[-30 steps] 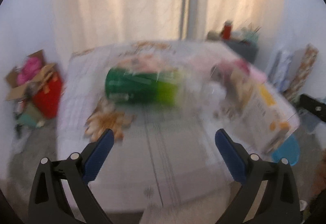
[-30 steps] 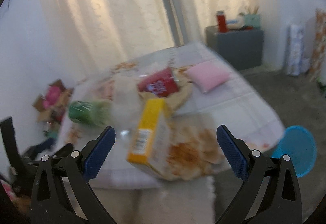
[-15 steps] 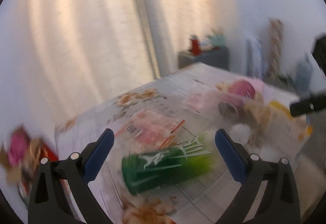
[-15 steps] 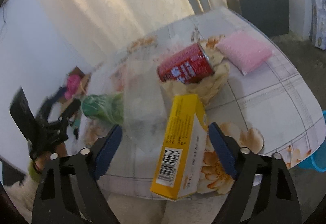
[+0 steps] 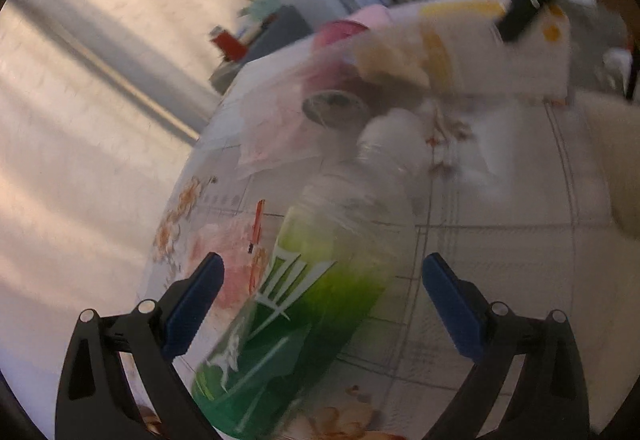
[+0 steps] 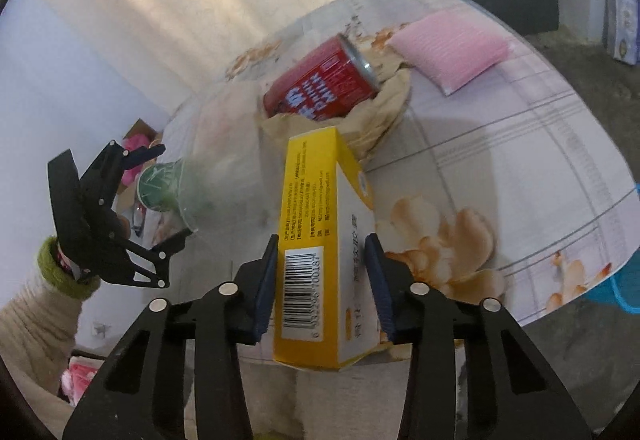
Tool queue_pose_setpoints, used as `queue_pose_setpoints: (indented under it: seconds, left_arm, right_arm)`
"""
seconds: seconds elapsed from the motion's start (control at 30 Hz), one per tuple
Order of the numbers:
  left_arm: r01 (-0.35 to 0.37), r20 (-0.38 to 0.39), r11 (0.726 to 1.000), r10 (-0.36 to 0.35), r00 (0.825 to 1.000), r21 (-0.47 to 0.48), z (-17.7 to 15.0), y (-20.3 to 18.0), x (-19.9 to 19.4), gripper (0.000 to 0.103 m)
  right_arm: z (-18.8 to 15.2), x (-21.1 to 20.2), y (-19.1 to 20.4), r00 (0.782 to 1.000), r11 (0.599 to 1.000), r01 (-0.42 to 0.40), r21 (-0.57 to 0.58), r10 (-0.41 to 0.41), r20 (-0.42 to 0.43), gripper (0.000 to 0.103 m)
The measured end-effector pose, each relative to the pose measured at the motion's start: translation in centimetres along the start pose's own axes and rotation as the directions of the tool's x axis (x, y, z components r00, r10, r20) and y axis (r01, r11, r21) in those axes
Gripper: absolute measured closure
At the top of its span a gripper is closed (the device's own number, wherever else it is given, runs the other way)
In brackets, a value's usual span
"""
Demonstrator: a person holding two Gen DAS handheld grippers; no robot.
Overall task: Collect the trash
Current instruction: 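Grasp the green bottle with the left gripper while the right gripper grasps the yellow box, then carry the bottle and box to the blue wastebasket with both grippers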
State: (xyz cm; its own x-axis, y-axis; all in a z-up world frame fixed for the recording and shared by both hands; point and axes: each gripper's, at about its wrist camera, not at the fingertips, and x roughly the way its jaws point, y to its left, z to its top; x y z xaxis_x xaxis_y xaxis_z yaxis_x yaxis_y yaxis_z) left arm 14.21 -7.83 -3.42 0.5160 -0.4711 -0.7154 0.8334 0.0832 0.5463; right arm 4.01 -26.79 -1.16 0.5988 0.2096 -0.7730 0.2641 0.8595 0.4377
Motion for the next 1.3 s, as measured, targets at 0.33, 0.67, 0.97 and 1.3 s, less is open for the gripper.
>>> queue_pose_setpoints:
  seconds: [0.33, 0.67, 0.97, 1.3]
  left_arm:
    - [0.024, -0.109, 0.962, 0.006, 0.994, 0.273, -0.1, -1.6, 2.4, 0.03]
    - [0.006, -0.15, 0.929, 0.054, 0.987, 0.369, -0.2, -2.0, 1.4, 0.044]
    - [-0.02, -0.21, 0.968, 0.075, 0.975, 0.249, -0.9, -2.5, -3.4, 0.044]
    - [0.024, -0.106, 0.992, -0.037, 0.994, -0.122, 1.6, -2.8, -11.6, 0.045]
  right_arm:
    - [0.3, -0.4, -2.7, 0.998, 0.997, -0.064, 0.041, 0.064, 0.005, 0.067]
    - [-0.4, -2.6, -3.5, 0.997, 0.994, -0.071, 0.087, 0.069, 0.034, 0.073]
    - [-2.0, -3.8, -2.4, 0.995, 0.993, -0.081, 0.089, 0.075, 0.067, 0.074]
    - [-4.8, -8.5, -3.1, 0.98, 0.988, -0.112, 0.108, 0.091, 0.177, 0.074]
